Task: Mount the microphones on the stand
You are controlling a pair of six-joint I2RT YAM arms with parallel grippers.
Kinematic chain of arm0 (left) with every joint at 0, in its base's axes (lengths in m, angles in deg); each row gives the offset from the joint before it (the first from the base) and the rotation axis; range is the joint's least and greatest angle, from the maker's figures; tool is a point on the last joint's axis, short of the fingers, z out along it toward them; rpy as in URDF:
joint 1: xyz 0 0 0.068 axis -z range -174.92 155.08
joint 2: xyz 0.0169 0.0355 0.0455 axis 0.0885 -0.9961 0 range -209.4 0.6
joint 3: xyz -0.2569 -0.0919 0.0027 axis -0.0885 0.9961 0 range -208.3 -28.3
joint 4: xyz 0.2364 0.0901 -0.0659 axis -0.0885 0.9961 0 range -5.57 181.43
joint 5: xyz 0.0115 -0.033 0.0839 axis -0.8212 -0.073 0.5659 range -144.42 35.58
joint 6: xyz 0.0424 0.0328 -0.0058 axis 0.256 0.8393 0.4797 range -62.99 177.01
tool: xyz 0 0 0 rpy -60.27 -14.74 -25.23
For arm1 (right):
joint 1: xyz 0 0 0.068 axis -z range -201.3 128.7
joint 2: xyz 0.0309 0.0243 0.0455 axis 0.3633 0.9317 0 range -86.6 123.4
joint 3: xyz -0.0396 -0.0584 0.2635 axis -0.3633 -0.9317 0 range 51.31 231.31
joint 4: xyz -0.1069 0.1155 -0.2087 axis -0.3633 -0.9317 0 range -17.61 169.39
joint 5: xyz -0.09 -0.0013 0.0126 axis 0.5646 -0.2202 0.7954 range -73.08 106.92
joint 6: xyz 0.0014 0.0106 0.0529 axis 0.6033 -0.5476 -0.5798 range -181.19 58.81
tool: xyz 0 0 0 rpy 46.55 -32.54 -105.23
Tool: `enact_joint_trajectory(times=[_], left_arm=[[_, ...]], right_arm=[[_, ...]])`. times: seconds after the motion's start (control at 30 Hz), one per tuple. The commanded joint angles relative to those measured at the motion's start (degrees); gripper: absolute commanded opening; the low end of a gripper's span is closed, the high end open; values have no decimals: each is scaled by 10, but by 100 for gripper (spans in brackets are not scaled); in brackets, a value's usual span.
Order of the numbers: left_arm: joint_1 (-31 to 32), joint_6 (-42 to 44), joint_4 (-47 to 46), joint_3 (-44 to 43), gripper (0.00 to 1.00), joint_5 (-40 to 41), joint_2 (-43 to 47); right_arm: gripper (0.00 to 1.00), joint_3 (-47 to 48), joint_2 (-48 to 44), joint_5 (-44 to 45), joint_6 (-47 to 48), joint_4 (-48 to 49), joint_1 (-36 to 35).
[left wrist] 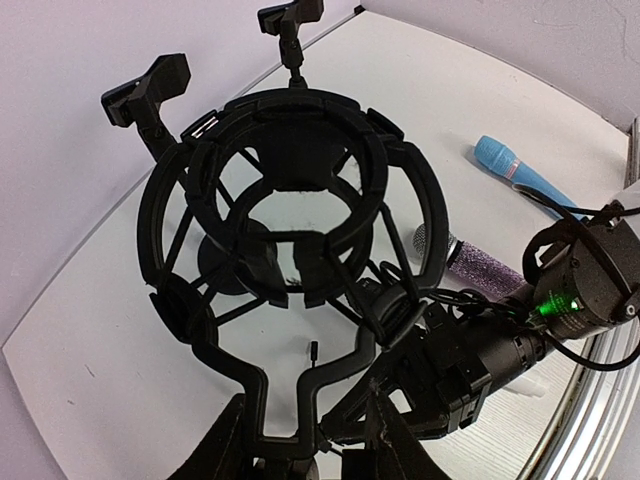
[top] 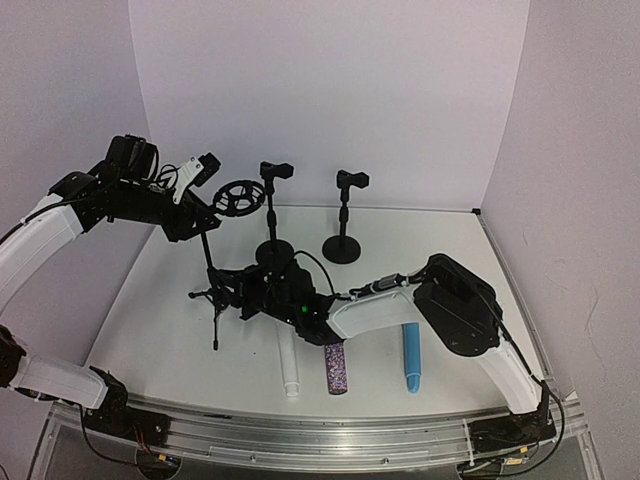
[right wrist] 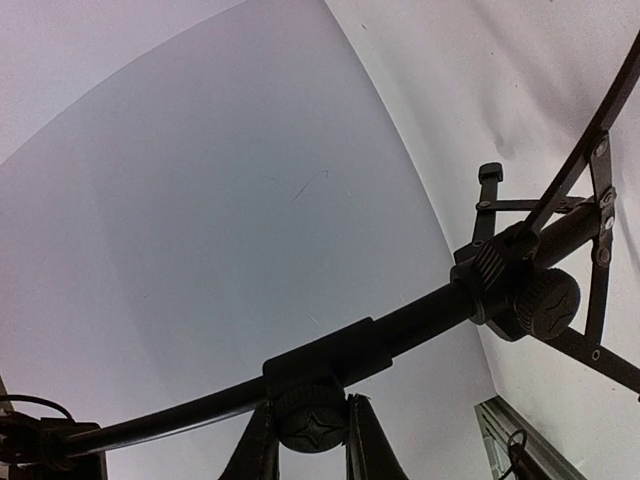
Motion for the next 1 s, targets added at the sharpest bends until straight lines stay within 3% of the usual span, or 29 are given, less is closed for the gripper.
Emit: enact_joint_trajectory(times=[0.0,0.03,0.2,0.27,0.43,0.67,0.77,0.87,0.97], left_arm=[[6,-29,-21,-24,0,-41,8],[6,-31,-21,-23,0,-41,8],[6,-35,-18,-28,0,-38,6],[6,-34,-14,-32,0,-35,4],[6,-30,-8,-35,0,-26,3],[7,-32,-8,-35,0,-25,7],[7,-35,-11,-34,0,-28,8],[7,-37,-14,-34,0,-33,7],[6,-37,-17,-33,0,-38,7]], right_arm=[[2,-18,-28,57,-161,-12,5],[8,-18,-31,55,-154,-12,6],[67,-31,-55,3,-61,-10,18],[78,-40,-75,-7,3,-11,21],[80,-73,-119,-35,161,-19,35],[71,-131,-178,-68,460,-60,35],[65,-150,-206,-38,692,-111,18],[65,-127,-207,21,1025,-158,-21],[61,-110,-194,63,1185,-159,-32]])
